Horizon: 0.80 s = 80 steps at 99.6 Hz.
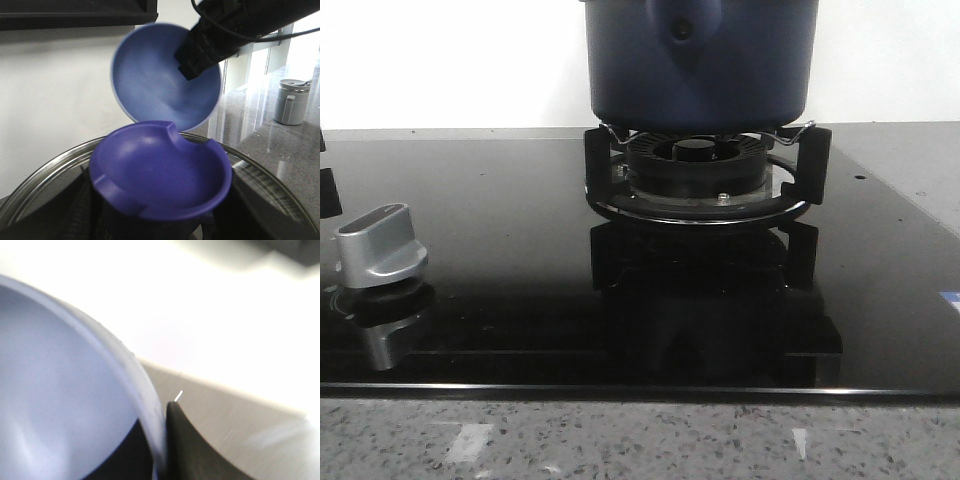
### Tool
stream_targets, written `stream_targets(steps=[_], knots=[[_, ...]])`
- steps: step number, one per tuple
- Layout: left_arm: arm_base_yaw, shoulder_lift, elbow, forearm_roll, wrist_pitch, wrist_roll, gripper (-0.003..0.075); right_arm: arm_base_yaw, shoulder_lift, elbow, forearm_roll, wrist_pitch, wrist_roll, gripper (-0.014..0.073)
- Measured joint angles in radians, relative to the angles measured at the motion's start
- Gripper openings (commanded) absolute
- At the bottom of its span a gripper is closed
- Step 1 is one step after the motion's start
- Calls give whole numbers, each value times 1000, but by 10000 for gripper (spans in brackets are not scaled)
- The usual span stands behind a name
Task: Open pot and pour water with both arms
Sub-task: 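Lift the bowl with the right gripper and tilt it over the pot, then set the bowl back on the counter and open the right gripper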
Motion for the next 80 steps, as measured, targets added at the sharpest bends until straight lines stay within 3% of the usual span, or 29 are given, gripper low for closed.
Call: stream_targets(steps=[12,29,45,59,80], knots=[[0,0,0,0,0,0,242,-145,-55,0,209,2,1,-49],[0,0,0,0,0,0,242,-436,-142,3,437,70,-45,-49],[0,0,0,0,2,0,242,-688,-182,138,626,94,-84,-49],[-10,0,0,0,2,0,242,-774,-216,362,760,97,-113,-48],[-31,0,0,0,2,0,242,-782,-281,650,802,48,-123,-48]])
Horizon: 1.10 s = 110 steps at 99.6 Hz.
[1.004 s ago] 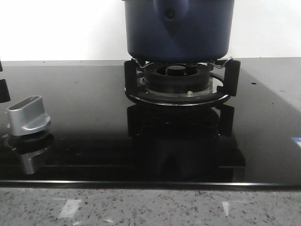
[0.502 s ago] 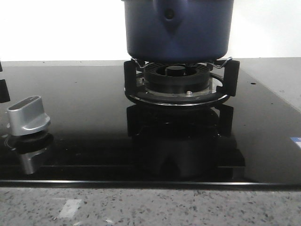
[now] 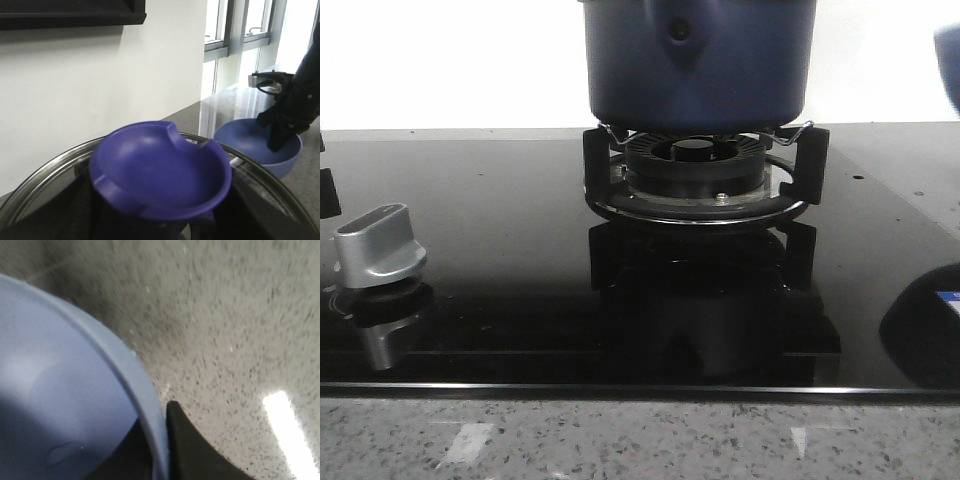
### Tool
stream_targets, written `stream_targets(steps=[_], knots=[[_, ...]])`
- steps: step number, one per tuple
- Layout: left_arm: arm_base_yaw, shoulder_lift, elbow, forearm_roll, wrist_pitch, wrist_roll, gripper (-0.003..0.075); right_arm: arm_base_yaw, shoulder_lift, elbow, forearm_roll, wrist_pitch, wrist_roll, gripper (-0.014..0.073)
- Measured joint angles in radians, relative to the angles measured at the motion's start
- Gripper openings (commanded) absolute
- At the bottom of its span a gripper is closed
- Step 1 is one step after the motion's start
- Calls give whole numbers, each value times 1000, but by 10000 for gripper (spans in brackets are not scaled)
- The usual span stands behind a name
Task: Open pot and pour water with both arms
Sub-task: 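Set the bowl back on the counter and open the right gripper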
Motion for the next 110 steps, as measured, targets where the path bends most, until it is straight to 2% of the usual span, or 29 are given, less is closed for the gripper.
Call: stream_targets(steps=[24,31,43,55,60,65,85,95,105,107,110], knots=[[-2,0,0,-10,2,0,242,0,-42,163,0,-61,-2,-45],[-2,0,0,-21,2,0,242,0,-44,194,3,-75,-3,-21],[-2,0,0,-26,2,0,242,-1,-53,213,8,-98,-3,141],[-2,0,0,-26,2,0,242,-1,-76,221,8,-133,-3,389],[-2,0,0,-31,2,0,242,-1,-105,221,8,-164,-3,452],[-4,5,0,-39,2,0,242,-1,-145,221,8,-197,-3,470],[-55,98,-46,-44,-7,34,242,15,-388,207,8,-277,-5,443],[-90,169,-115,-44,-7,71,242,51,-519,207,10,-280,-5,266],[-108,253,-193,-44,-3,85,242,96,-639,206,17,-268,-5,-33],[-110,272,-210,-44,-3,87,242,104,-662,206,17,-265,-5,-74],[-113,296,-231,-44,-3,87,242,115,-698,206,17,-259,-5,-68]])
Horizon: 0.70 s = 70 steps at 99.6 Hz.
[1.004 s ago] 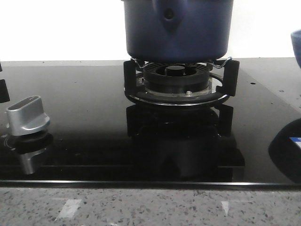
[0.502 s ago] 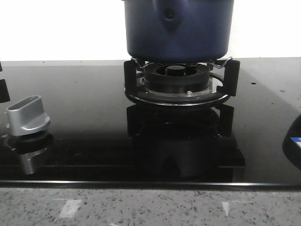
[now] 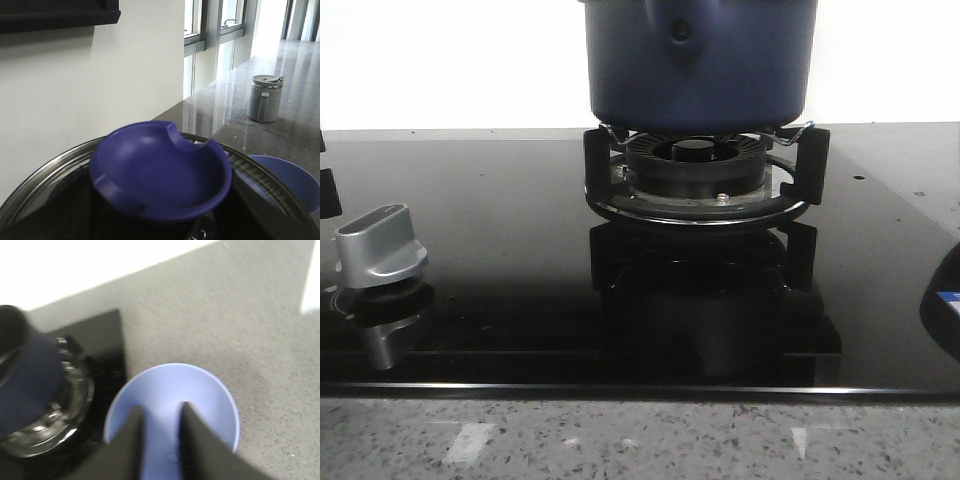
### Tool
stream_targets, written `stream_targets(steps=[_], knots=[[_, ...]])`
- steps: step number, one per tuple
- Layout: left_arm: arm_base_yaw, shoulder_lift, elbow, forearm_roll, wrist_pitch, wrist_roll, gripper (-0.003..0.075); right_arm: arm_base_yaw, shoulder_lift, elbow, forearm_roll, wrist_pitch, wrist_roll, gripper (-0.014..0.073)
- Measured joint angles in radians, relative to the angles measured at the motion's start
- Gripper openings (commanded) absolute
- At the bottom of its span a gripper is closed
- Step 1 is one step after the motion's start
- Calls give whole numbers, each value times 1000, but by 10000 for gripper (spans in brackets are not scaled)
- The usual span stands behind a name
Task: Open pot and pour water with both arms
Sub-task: 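Set the bowl back on the counter and open the right gripper, then lower the glass lid onto the pot with the left gripper and release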
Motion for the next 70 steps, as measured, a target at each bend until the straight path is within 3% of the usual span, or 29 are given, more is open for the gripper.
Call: stream_targets(steps=[28,70], knots=[[-56,251,-186,-2,17,5,242,26,-180,-2,2,57,-2,-68],[-97,448,-311,-2,-2,28,243,42,-194,-2,-11,115,-15,-68]])
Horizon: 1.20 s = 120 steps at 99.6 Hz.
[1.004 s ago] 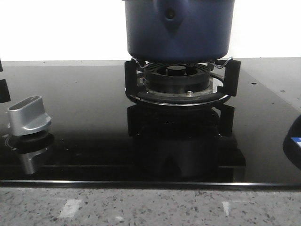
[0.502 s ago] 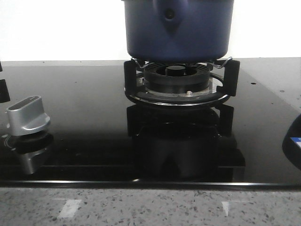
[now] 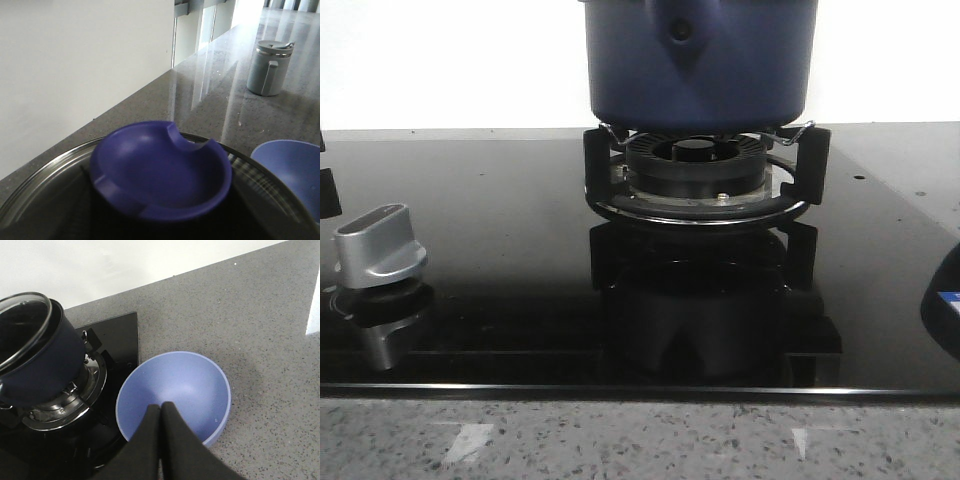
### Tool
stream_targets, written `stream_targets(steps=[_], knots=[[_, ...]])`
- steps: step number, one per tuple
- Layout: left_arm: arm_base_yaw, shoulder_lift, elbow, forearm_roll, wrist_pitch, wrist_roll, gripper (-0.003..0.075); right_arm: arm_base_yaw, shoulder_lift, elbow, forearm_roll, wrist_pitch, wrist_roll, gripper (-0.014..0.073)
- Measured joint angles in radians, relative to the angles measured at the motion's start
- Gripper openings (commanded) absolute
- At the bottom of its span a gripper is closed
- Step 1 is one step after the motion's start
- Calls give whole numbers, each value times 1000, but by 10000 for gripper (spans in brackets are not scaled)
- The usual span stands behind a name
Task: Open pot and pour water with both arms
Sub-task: 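Lower the glass lid onto the pot with the left gripper and release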
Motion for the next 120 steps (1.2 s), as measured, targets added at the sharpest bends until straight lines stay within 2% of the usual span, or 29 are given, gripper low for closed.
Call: stream_targets(steps=[50,57,72,81,108,120], knots=[[-1,43,-8,-23,-52,38,256,12,0,0,-36,2,-2,-68],[-1,46,-8,-27,-48,40,307,12,0,0,-36,0,-2,-68],[-1,51,-10,-31,-46,43,482,12,0,0,-37,-2,-2,-68],[-1,52,-13,-47,-48,43,539,12,0,0,-37,-3,-2,-68],[3,2,-13,-53,-65,43,542,12,0,0,-46,-42,-4,-68],[24,-87,-13,-56,-65,41,474,12,0,0,-67,-57,-4,-68]])
